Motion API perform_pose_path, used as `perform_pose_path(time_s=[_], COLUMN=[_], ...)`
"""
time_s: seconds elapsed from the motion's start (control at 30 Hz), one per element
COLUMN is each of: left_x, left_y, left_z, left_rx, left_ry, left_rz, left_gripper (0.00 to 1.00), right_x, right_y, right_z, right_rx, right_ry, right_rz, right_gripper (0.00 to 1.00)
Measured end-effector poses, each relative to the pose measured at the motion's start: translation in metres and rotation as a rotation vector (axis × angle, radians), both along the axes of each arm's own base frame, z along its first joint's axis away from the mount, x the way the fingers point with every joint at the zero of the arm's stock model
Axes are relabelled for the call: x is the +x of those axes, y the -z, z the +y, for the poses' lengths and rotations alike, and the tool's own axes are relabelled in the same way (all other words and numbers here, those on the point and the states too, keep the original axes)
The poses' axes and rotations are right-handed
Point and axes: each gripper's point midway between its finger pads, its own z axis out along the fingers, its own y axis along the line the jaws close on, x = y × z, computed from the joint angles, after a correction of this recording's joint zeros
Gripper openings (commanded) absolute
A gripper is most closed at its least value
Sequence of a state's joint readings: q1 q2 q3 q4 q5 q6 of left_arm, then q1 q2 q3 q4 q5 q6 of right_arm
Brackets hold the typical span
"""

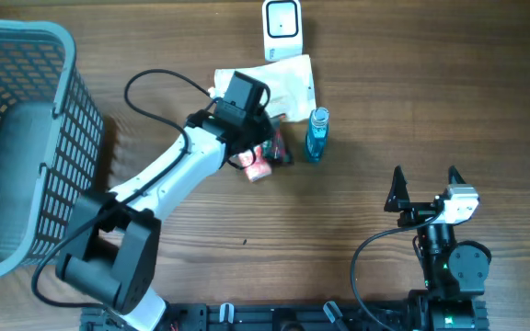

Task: Scan the item barcode
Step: 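Carry the black snack bag out and set it beside the bottle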

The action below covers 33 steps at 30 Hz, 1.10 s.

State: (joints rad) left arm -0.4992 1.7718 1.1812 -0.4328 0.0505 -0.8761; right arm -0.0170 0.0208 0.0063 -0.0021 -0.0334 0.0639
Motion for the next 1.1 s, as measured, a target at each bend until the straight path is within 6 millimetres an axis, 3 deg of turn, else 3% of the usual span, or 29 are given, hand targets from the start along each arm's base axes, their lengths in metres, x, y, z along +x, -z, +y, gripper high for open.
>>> perform_pose_path(time_s=[0.07, 0.17, 0.23, 0.33, 0.4, 0.43, 0.5, 0.6, 0.73, 0.9, 1.0, 1.07, 1.1], left_x=[0.004, 0.009, 0.008, -0.006, -0.022, -0.037, -0.052, -0.07, -0.087, -0.091, -0.091, -0.091, -0.091], left_y=[-0.006, -0.024, -0.057, -0.142, -0.169, -0.177, -0.179, -0.171, -0.16, -0.158, -0.158, -0.158, -0.158], left_z=[-0.011, 0.0, 0.016, 0.05, 0.076, 0.102, 0.13, 0.155, 0.158, 0.158, 0.158, 0.158, 0.158], left_rx=[-0.023, -0.023, -0.011, 0.02, 0.04, 0.06, 0.085, 0.11, 0.127, 0.132, 0.132, 0.132, 0.132], left_ry=[0.018, 0.024, 0.041, 0.077, 0.058, 0.017, -0.041, -0.099, -0.094, -0.09, -0.09, -0.09, -0.09], left_rz=[-0.038, -0.075, -0.13, -0.252, -0.268, -0.247, -0.206, -0.128, -0.048, -0.03, -0.029, -0.029, -0.029], left_gripper=[0.31, 0.36, 0.55, 0.72, 1.0, 1.0, 1.0, 1.0, 1.0, 1.0, 1.0, 1.0, 1.0], right_x=[0.0, 0.0, 0.0, 0.0, 0.0, 0.0, 0.0, 0.0, 0.0, 0.0, -0.007, -0.013, -0.016], right_y=[0.0, 0.0, 0.0, 0.0, 0.0, 0.0, 0.0, 0.0, 0.0, -0.007, -0.034, -0.032, -0.026], right_z=[0.0, 0.0, 0.0, 0.0, 0.0, 0.0, 0.0, 0.0, 0.0, 0.0, 0.039, 0.06, 0.068], right_rx=[0.0, 0.0, 0.0, 0.0, 0.0, 0.0, 0.0, 0.0, 0.0, 0.009, 0.265, 0.525, 0.744], right_ry=[0.0, 0.0, 0.0, 0.0, 0.0, 0.0, 0.0, 0.0, 0.0, 0.002, -0.242, -0.376, -0.415], right_rz=[0.0, 0.0, 0.0, -0.001, 0.0, 0.0, 0.0, 0.0, -0.001, -0.028, -0.104, -0.025, 0.067], right_gripper=[1.0, 1.0, 1.0, 1.0, 1.0, 1.0, 1.0, 1.0, 1.0, 1.0, 1.0, 1.0, 1.0])
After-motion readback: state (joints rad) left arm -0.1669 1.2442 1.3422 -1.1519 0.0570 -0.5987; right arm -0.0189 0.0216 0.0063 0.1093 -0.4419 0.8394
